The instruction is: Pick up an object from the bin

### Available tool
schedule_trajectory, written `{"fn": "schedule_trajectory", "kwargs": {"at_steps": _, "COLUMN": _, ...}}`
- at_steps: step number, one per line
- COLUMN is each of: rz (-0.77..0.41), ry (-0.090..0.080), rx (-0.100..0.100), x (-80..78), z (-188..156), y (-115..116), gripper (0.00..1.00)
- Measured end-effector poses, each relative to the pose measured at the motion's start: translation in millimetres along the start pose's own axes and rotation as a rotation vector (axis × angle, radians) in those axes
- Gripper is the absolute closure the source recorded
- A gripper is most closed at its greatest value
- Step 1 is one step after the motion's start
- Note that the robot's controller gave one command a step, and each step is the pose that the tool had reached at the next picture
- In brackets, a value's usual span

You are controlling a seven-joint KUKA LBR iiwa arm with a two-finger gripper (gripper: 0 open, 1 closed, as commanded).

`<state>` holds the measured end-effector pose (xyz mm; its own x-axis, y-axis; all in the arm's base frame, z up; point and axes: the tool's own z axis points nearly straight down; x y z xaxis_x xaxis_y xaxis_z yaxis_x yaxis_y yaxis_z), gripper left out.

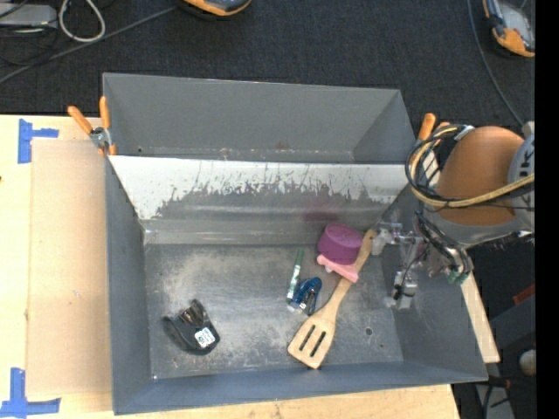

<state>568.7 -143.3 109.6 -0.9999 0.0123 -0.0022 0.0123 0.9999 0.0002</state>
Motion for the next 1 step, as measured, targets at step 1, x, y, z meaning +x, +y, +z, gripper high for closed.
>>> {"fn": "schedule_trajectory", "kwargs": {"at_steps": 1, "rz": 0.002, "ry": -0.003, "rx": 0.001, "x": -24.1, "z": 32.8, "y": 42.1, "gripper": 0.0}}
